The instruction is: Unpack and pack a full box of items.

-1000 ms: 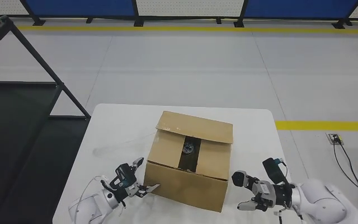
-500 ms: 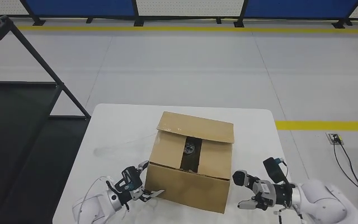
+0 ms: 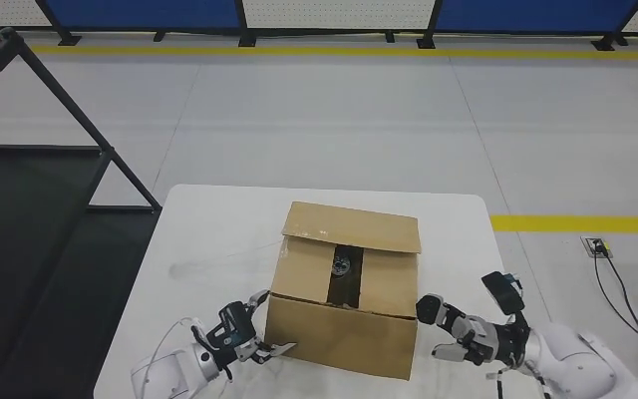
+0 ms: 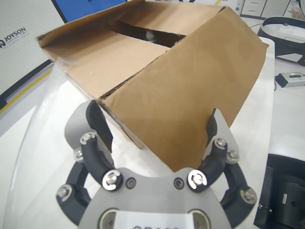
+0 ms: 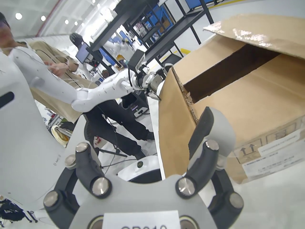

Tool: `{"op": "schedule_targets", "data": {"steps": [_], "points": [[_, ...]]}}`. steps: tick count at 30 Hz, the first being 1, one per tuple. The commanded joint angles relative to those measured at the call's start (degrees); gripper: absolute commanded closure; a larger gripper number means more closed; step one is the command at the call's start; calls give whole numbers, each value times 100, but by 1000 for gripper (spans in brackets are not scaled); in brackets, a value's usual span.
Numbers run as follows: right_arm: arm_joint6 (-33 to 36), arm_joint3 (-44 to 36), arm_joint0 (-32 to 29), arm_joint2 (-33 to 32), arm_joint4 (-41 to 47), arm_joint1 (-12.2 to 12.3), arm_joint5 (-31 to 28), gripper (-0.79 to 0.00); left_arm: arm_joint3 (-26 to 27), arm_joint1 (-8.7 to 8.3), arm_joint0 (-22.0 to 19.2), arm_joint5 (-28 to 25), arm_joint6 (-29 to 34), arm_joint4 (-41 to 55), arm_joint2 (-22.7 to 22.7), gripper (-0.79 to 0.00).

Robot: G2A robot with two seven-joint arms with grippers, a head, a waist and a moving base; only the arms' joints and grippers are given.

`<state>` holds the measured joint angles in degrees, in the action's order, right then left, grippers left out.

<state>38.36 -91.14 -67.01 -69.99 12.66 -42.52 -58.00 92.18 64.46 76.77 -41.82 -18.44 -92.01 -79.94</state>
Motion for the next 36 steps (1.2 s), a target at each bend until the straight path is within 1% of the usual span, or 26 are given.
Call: {"op": "schedule_targets", "data": {"steps": [1, 5, 11, 13, 14, 15, 16, 19, 22, 25, 28, 30, 36], "points": [[50, 57, 14, -2, 161, -1, 0, -785, 5, 3, 49, 219, -44, 179, -70, -785], [50, 57, 14, -2, 161, -1, 0, -785, 53, 8, 107, 502, 83, 473, -169, -785], [32, 29, 5, 11, 169, -5, 28, -785, 60, 8, 112, 515, 87, 489, -179, -785], [-243, -45, 26, 41, 208, -43, 407, -785, 60, 8, 112, 515, 87, 489, -179, -785], [-528, -5, 49, 22, 216, -69, 773, -785, 60, 8, 112, 515, 87, 489, -179, -785], [-739, -89, 65, 48, 212, -99, 1010, -785, 60, 8, 112, 515, 87, 489, -179, -785], [-800, -180, 68, 128, 310, -127, 1103, -785, 60, 8, 112, 515, 87, 489, -179, -785], [-619, -118, 247, 283, 936, -181, 1410, -785, 134, 9, 154, 582, 117, 547, -167, -785], [-267, -14, 485, 388, 1399, -223, 1908, -785, 218, 4, 225, 666, 3, 604, -198, -785], [252, 154, 670, 451, 2012, -257, 2171, -785, 272, -6, 305, 677, -112, 658, -231, -785], [604, 370, 905, 516, 2287, -299, 2567, -785, 303, -15, 368, 689, -170, 662, -247, -785], [803, 470, 1055, 613, 2256, -334, 2835, -785, 302, -20, 385, 695, -197, 655, -247, -785], [907, 846, 1436, 866, 2380, -483, 3225, -785, 302, -28, 397, 745, -280, 683, -237, -785]]}}
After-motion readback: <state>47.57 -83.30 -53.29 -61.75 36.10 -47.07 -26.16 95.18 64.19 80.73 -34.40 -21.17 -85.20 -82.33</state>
